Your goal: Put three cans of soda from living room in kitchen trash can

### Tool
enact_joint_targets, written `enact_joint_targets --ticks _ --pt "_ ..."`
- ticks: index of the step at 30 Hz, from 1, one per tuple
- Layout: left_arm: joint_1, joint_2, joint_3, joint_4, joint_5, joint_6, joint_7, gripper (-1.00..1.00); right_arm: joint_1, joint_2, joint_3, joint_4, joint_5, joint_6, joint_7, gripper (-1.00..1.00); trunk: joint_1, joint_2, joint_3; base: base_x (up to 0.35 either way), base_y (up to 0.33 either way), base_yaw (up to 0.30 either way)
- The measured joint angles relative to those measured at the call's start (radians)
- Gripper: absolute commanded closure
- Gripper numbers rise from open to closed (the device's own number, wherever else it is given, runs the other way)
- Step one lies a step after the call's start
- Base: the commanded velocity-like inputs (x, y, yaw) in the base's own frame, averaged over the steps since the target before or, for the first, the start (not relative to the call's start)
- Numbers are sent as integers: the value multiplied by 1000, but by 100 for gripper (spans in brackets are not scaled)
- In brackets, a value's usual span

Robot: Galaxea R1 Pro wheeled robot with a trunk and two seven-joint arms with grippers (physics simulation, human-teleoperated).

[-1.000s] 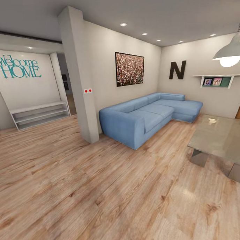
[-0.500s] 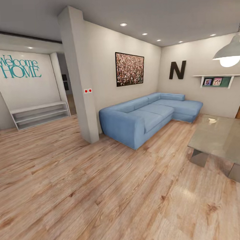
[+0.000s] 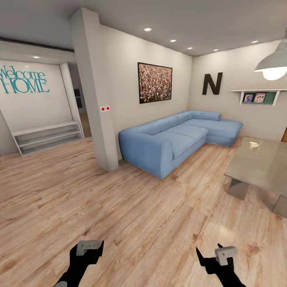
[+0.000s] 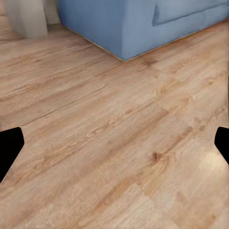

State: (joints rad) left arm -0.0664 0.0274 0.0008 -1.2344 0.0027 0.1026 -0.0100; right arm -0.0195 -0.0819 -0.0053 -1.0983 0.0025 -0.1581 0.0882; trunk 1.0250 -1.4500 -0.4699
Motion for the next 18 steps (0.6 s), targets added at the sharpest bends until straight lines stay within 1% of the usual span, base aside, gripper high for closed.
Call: enact_joint_targets --ticks 3,5,6,7,8,12,16,18 --pt "11 0 0 -103 0 2 0 -100 5 0 0 -66 -4 3 0 -100 0 0 0 0 0 0" --pt "31 0 0 -151 -1 -2 0 -100 13 1 -1 -91 -6 1 1 -100 0 0 0 0 0 0" --pt "96 1 0 -196 0 -21 0 -100 44 0 -4 -103 -11 -6 1 -100 0 0 0 0 0 0" --pt "112 1 0 -199 0 -33 0 -100 52 0 -4 -101 -12 -8 1 -100 0 0 0 0 0 0" --pt "112 1 0 -199 0 -33 0 -100 52 0 -4 -101 -12 -8 1 -100 0 0 0 0 0 0" --pt "143 2 1 -196 -5 -103 -1 -100 68 2 -5 -95 -13 -12 0 -100 0 0 0 0 0 0" --pt "159 2 3 -159 -5 -169 3 -100 81 4 -5 -91 -13 -14 -4 -100 0 0 0 0 0 0" --pt "161 2 3 -146 -5 -180 4 -100 83 4 -5 -90 -13 -15 -4 -100 0 0 0 0 0 0"
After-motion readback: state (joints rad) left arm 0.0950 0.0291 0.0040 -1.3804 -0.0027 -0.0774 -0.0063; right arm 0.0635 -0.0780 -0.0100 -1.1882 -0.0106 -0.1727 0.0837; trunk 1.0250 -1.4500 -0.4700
